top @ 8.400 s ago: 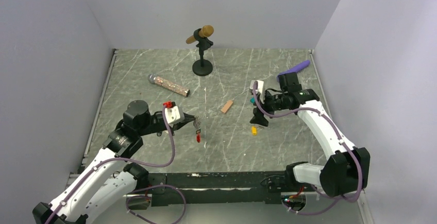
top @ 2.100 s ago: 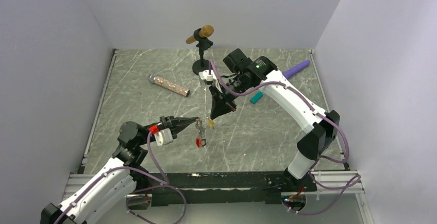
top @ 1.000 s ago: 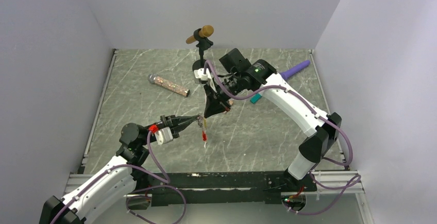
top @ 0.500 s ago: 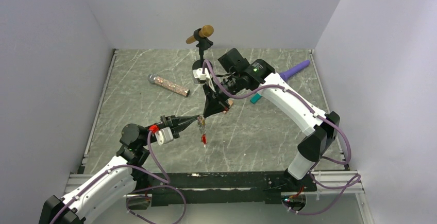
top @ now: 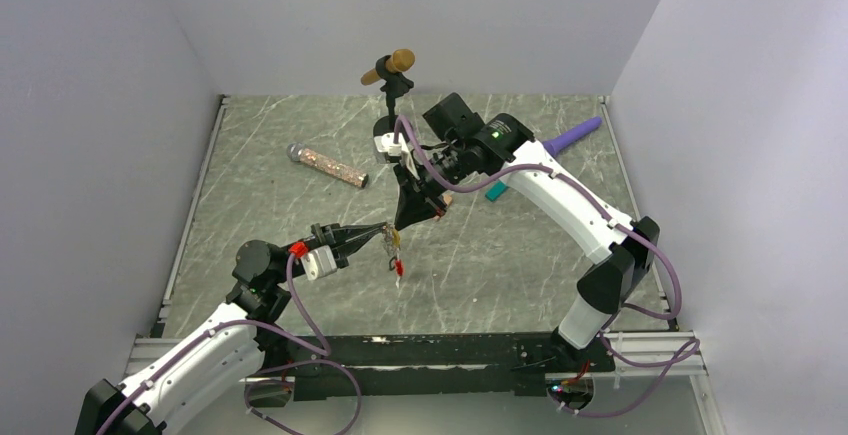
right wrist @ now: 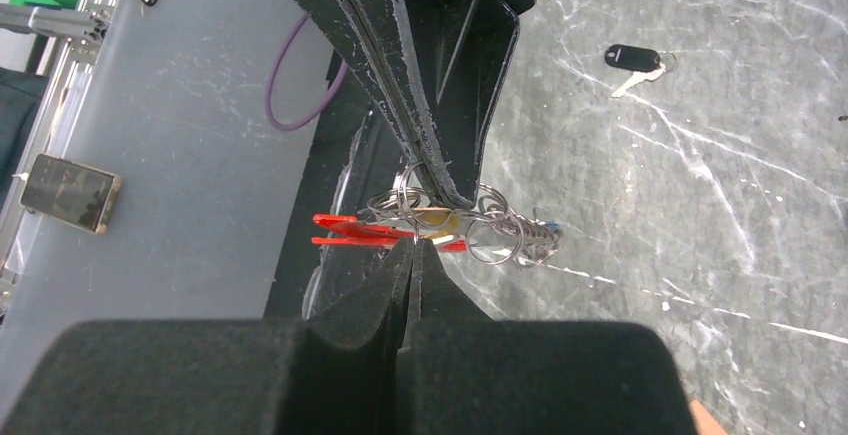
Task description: Put the keys on the keyring
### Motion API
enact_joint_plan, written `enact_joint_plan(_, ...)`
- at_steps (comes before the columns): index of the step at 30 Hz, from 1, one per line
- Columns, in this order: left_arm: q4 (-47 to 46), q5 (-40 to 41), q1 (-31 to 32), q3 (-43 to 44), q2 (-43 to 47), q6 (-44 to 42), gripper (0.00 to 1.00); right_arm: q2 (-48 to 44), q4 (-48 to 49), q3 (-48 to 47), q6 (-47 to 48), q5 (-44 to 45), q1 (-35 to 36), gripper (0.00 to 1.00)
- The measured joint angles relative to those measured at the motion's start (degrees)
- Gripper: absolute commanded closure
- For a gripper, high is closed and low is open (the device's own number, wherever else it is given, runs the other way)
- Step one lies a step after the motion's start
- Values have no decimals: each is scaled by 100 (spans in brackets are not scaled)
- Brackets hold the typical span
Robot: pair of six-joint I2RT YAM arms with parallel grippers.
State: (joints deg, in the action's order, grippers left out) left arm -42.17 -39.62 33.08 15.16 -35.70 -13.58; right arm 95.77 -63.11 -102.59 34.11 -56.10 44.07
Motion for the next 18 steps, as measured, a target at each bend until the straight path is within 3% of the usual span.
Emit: enact_joint_plan(18, -4, -7, 0, 0, 35, 146, 100, 28, 31, -28, -205, 55, 0, 100)
